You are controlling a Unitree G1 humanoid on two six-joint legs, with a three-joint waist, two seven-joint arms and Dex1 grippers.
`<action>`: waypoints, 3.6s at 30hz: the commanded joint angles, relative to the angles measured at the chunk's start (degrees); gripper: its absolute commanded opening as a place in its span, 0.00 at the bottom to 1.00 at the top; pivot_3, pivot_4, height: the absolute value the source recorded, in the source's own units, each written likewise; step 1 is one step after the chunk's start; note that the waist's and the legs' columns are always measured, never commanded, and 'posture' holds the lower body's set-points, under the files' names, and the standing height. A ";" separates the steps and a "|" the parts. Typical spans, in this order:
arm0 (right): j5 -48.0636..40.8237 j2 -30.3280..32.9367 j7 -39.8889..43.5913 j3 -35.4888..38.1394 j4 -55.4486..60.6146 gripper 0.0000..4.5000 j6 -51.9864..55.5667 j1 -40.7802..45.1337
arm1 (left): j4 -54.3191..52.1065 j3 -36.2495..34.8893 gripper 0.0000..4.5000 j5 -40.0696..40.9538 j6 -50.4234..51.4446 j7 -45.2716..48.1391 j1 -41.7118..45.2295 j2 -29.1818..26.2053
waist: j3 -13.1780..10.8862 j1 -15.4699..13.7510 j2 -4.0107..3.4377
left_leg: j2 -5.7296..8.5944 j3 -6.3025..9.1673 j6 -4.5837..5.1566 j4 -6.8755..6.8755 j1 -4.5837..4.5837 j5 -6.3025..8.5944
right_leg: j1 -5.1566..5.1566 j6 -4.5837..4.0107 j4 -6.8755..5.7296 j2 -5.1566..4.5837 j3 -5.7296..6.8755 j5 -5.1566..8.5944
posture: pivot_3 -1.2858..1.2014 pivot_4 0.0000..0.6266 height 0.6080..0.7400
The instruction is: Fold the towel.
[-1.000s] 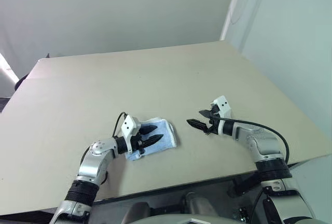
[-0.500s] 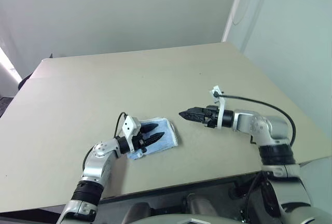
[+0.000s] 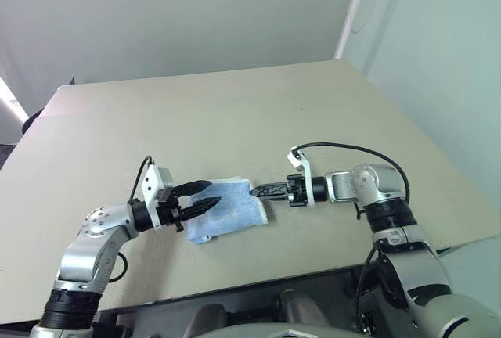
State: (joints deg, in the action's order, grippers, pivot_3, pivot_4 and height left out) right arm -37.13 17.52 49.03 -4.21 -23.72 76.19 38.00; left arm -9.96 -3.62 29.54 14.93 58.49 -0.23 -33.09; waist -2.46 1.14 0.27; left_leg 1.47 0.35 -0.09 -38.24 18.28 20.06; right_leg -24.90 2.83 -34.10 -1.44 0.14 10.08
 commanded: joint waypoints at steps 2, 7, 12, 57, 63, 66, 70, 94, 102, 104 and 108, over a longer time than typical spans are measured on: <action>0.03 -1.70 1.38 -1.82 -1.47 1.00 1.26 1.82 | -6.98 -3.62 0.52 3.53 2.85 -0.77 -1.73 -2.41 | 0.00 0.02 0.01 | 0.01 0.00 0.00 0.00 0.00 0.00 | -0.04 0.00 0.02 -0.01 0.00 0.00 | 0.52 0.00 1.00; 0.32 -2.94 1.98 -3.56 -2.28 1.00 2.65 1.73 | -8.94 -4.38 0.52 4.03 4.18 -1.12 -3.54 -3.72 | 0.00 0.05 -0.01 | 0.01 0.00 0.00 0.01 0.01 0.00 | -0.06 0.00 -0.02 -0.01 0.00 0.00 | 0.52 0.00 1.00; 0.28 -6.09 1.35 -3.83 -2.58 1.00 3.06 1.51 | -9.40 -4.31 0.52 3.95 4.34 -1.60 -4.10 -3.68 | 0.00 0.36 0.00 | -0.01 0.00 0.00 0.01 -0.01 0.00 | -0.04 -0.01 -0.05 0.03 0.00 0.00 | 0.52 0.00 1.00; -3.02 3.44 -12.73 26.18 0.78 0.01 -3.59 -1.30 | -2.99 -6.23 0.53 4.27 4.10 -0.40 1.45 -5.06 | -0.01 1.49 0.02 | -0.02 -0.04 0.00 0.08 0.09 0.00 | -0.12 -0.01 0.00 0.08 -0.02 -0.01 | 0.52 0.00 1.00; 1.96 1.94 -18.88 25.81 -5.54 0.01 -11.11 -3.02 | -2.04 -7.54 0.53 4.24 3.90 -0.78 1.63 -5.16 | 0.00 1.61 0.02 | -0.13 -0.06 0.00 0.06 0.03 0.00 | -0.07 -0.02 -0.01 0.29 -0.11 0.00 | 0.52 0.00 1.00; 3.06 2.17 -19.76 25.63 -9.54 0.01 -13.25 -2.27 | -2.38 -7.37 0.53 3.94 3.95 -0.77 0.82 -4.99 | 0.05 1.69 0.16 | -0.20 -0.08 0.00 0.04 -0.16 0.00 | 0.17 -0.06 0.03 0.38 -0.19 0.01 | 0.52 0.00 1.00; 2.81 3.15 -18.65 25.56 -11.29 0.33 -13.85 -1.45 | -2.49 -7.70 0.53 4.34 4.27 -0.94 0.60 -4.97 | 0.01 1.53 0.18 | -0.16 -0.09 0.00 0.00 -0.43 0.00 | 0.48 -0.22 0.08 0.57 -0.62 0.13 | 0.52 0.00 1.00; 4.21 21.42 9.79 13.94 12.63 0.99 -26.28 -9.37 | -1.29 -9.74 0.53 4.68 4.90 -0.80 0.17 -5.09 | -0.17 1.46 0.01 | -0.16 -0.13 0.07 0.11 -0.31 0.04 | 0.27 -0.17 0.09 0.88 -1.06 0.15 | 0.52 0.00 1.00; 8.46 22.28 10.02 11.26 17.93 0.99 -37.72 -9.28 | -1.59 -10.36 0.53 4.16 4.06 -0.95 -1.16 -4.78 | -0.28 1.40 0.08 | -0.16 -0.12 0.07 0.11 -0.29 0.04 | 0.25 -0.19 0.09 0.89 -1.04 0.17 | 0.52 0.00 1.00; 6.63 19.82 9.78 10.92 22.13 0.99 -38.31 -9.91 | -1.54 -11.23 0.53 4.76 3.45 -1.43 -1.34 -4.00 | -0.29 1.44 0.09 | -0.17 -0.12 0.07 0.11 -0.30 0.04 | 0.25 -0.19 0.08 0.89 -1.05 0.16 | 0.52 0.00 1.00; 5.37 14.22 9.77 9.64 30.53 0.99 -43.59 -12.78 | -2.49 -14.02 0.53 7.09 3.99 -1.81 -2.21 -3.56 | -0.31 1.34 0.13 | -0.23 -0.08 0.07 0.12 -0.29 0.04 | 0.24 -0.16 0.07 0.91 -1.05 0.15 | 0.52 0.00 1.00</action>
State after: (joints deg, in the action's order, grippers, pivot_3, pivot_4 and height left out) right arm -30.76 32.28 58.71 5.33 3.27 35.64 25.45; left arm -10.75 -14.82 34.88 19.34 56.95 -2.37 -36.14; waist -2.77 2.47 0.40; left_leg 1.22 0.31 -0.02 -38.12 18.00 20.11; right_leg -24.67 2.67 -34.03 -0.53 -0.89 10.23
